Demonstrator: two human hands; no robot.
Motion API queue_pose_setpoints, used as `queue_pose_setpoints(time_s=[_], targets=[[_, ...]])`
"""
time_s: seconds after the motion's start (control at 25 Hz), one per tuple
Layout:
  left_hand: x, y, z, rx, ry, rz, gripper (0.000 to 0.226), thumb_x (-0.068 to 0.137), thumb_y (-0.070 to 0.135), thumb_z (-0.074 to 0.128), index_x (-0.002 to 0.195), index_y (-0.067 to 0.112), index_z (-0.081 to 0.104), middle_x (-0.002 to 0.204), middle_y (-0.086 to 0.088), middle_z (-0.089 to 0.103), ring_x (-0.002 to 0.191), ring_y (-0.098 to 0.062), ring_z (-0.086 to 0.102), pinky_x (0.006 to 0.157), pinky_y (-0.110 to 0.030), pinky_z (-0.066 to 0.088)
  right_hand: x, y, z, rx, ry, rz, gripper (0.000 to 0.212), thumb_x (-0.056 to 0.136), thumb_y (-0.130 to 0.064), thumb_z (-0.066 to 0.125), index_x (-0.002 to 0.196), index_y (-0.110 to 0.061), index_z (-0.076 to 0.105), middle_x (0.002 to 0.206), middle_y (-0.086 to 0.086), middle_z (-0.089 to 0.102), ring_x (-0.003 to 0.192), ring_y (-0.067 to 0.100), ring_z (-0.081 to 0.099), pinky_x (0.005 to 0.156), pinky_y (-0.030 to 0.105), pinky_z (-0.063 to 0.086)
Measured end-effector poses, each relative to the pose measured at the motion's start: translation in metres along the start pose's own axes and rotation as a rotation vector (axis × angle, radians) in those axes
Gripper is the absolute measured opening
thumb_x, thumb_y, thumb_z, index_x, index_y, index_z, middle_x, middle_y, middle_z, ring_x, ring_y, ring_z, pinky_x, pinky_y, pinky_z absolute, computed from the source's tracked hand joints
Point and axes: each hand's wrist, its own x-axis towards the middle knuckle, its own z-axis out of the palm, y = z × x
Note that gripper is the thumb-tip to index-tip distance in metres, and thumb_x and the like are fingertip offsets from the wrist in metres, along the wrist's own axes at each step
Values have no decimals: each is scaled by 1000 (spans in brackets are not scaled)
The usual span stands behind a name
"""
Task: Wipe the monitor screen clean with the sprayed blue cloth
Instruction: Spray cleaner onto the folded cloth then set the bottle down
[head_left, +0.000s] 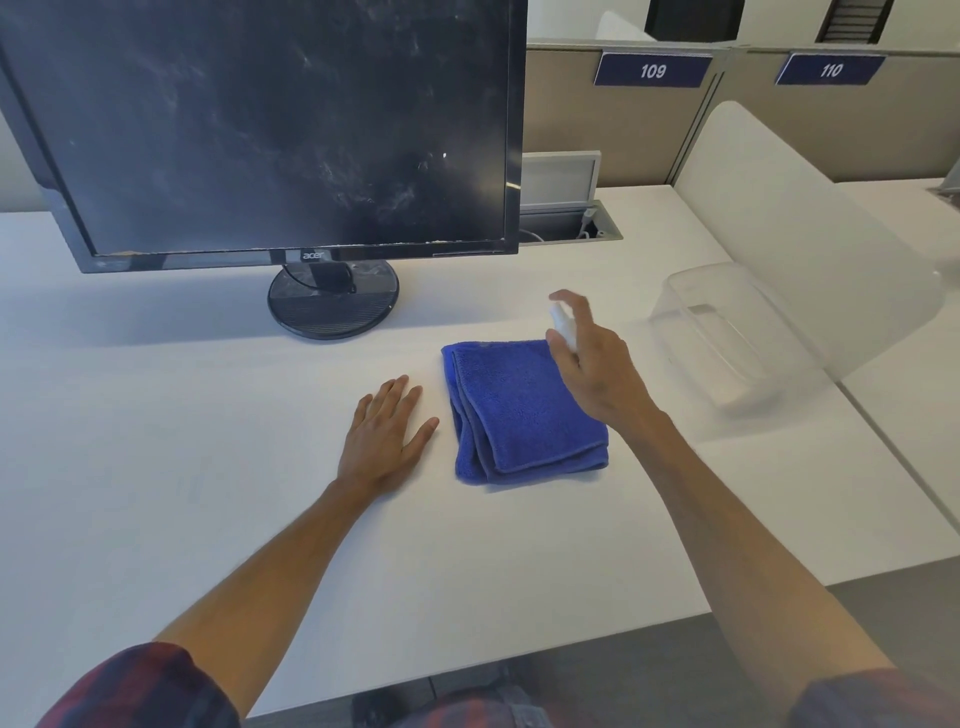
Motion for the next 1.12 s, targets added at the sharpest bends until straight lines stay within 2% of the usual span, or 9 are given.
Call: queue_pose_setpoints(time_s=[0.08, 0.2, 0.28, 0.4, 0.52, 0.84, 1.0, 1.12], targets=[[0, 0, -1, 0, 2, 0, 59, 97, 54, 30, 146, 21, 33, 159, -2, 23, 147, -19, 17, 120, -40, 14, 5, 16, -3, 78, 47, 134, 43, 97, -28, 40, 137, -28, 28, 60, -4, 48, 44, 11, 45, 43, 20, 31], [-2, -1, 0, 11, 0, 1, 61, 97, 56, 27, 146, 21, 32, 159, -2, 22, 147, -19, 16, 120, -41, 13, 13, 48, -10, 123, 47, 305, 47, 94, -24, 38, 139, -27, 24, 83, 7, 58, 63, 24, 56, 58, 30, 38], [-2, -3, -2, 19, 0, 2, 64, 95, 58, 25, 146, 21, 31, 160, -2, 20, 147, -19, 15, 120, -42, 12, 19, 67, -15, 117, 94, 311, 46, 97, -22, 46, 140, -25, 27, 92, 10, 59, 75, 30, 59, 66, 33, 41], [-6, -6, -4, 39, -1, 5, 66, 94, 60, 23, 148, 22, 27, 160, -1, 17, 148, -18, 12, 121, -41, 10, 20, 87, -15, 99, 155, 283, 53, 93, -24, 61, 139, -25, 34, 95, 6, 59, 83, 29, 59, 74, 38, 48], [4, -3, 5, 46, -34, -20, 67, 94, 62, 22, 149, 24, 24, 161, 0, 15, 148, -17, 10, 121, -42, 9, 30, 118, -6, 108, 195, 339, 56, 88, -25, 69, 135, -27, 39, 101, 6, 63, 89, 28, 60, 83, 44, 52], [4, 0, 2, 53, -26, -4, 66, 94, 61, 23, 149, 24, 24, 161, 1, 15, 148, -16, 10, 121, -41, 8, 34, 135, 0, 69, 283, 401, 57, 89, -27, 69, 137, -25, 38, 116, 14, 65, 101, 32, 63, 91, 41, 50], [3, 0, 1, 39, -26, -8, 67, 93, 62, 21, 148, 25, 24, 161, 2, 15, 148, -16, 10, 121, -41, 8, 30, 132, -1, 81, 287, 435, 65, 86, -29, 72, 140, -22, 36, 124, 13, 62, 107, 30, 60, 94, 39, 47], [3, 1, 1, 32, -25, -7, 67, 93, 63, 21, 149, 25, 24, 161, 2, 15, 148, -16, 10, 121, -41, 8, 21, 114, -5, 6, 447, 410, 62, 86, -28, 69, 140, -17, 40, 133, 7, 56, 118, 24, 55, 95, 32, 45]])
